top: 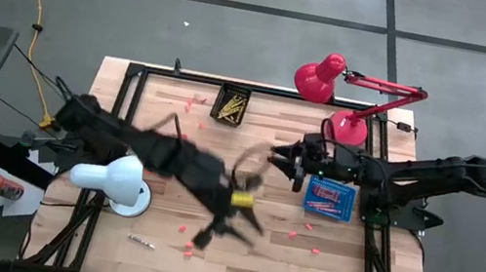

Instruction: Sort crayons

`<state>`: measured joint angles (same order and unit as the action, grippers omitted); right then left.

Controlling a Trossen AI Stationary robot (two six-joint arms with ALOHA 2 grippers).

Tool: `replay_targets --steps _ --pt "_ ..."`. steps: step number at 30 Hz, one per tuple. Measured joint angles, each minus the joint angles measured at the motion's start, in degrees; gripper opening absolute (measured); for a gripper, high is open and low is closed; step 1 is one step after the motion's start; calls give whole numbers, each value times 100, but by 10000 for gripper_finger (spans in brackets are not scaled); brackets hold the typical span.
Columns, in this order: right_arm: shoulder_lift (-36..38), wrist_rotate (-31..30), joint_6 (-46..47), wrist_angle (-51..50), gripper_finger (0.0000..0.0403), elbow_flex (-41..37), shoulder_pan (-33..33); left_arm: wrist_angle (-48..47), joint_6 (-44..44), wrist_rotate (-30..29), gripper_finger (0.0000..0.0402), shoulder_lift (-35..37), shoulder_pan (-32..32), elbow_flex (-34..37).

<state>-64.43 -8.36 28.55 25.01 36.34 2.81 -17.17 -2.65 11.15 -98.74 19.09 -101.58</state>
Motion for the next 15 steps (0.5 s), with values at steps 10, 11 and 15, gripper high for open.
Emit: replay_targets --steps 10,11,15 --pt "14 223 463 -993 188 -2 299 -1913 -146 -1648 124 -951 1514 -761" --pt "14 222 461 -1001 188 -2 333 -2078 -275 -1843 124 -1009 1628 -788" --pt "-10 163 464 -1045 188 -2 417 -2923 -540 -2332 124 -1173 2000 -811"
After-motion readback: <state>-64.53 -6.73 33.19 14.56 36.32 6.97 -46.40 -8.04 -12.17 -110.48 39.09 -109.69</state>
